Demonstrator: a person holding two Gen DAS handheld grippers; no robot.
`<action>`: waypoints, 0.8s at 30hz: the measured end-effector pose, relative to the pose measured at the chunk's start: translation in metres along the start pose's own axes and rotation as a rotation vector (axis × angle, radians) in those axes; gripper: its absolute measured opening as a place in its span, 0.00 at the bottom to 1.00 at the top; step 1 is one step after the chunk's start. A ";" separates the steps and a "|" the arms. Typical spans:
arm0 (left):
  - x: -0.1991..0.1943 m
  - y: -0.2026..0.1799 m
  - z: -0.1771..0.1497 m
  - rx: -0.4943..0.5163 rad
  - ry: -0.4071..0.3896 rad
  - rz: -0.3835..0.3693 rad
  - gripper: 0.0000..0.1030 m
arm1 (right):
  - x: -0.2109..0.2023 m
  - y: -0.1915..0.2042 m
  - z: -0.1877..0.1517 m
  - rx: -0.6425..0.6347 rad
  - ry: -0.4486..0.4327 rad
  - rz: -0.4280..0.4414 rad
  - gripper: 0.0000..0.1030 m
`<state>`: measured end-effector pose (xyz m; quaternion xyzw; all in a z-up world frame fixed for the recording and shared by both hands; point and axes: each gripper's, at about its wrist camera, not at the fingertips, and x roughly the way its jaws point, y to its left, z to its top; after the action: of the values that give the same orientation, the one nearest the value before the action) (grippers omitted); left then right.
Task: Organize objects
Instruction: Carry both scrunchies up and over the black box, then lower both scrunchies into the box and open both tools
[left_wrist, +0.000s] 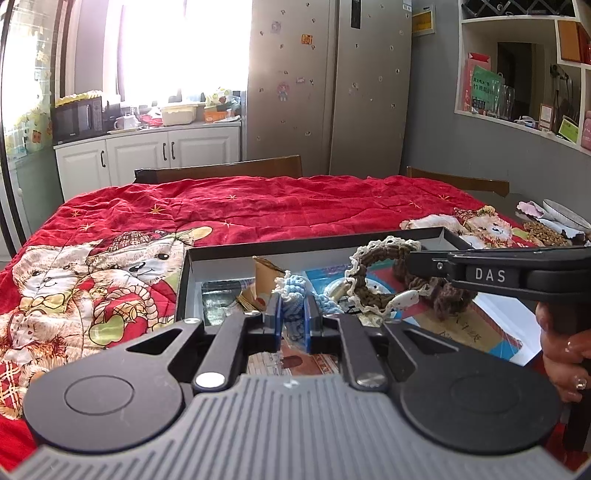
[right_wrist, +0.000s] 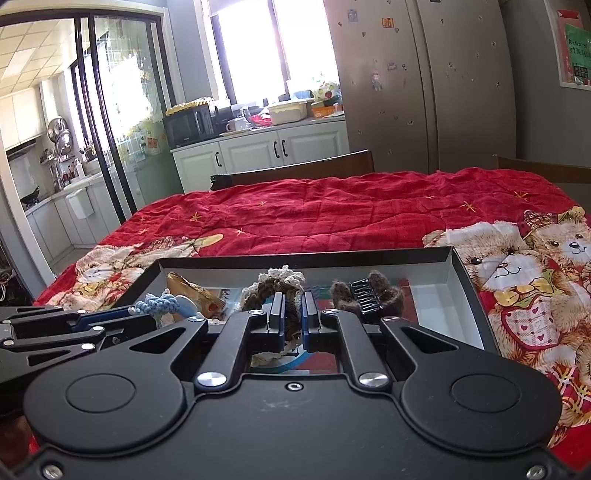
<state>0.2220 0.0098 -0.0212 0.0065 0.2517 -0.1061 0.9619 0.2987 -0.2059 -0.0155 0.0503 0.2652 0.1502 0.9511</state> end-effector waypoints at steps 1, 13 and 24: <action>0.000 0.000 0.000 0.002 0.002 0.001 0.13 | 0.001 0.000 -0.001 -0.004 0.003 -0.004 0.08; 0.003 0.000 -0.004 0.019 0.028 0.020 0.14 | 0.010 -0.005 -0.006 0.000 0.048 -0.030 0.08; 0.006 -0.001 -0.007 0.036 0.054 0.041 0.15 | 0.016 -0.008 -0.008 0.001 0.074 -0.037 0.09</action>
<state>0.2240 0.0085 -0.0306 0.0320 0.2754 -0.0908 0.9565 0.3093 -0.2080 -0.0319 0.0403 0.3010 0.1340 0.9433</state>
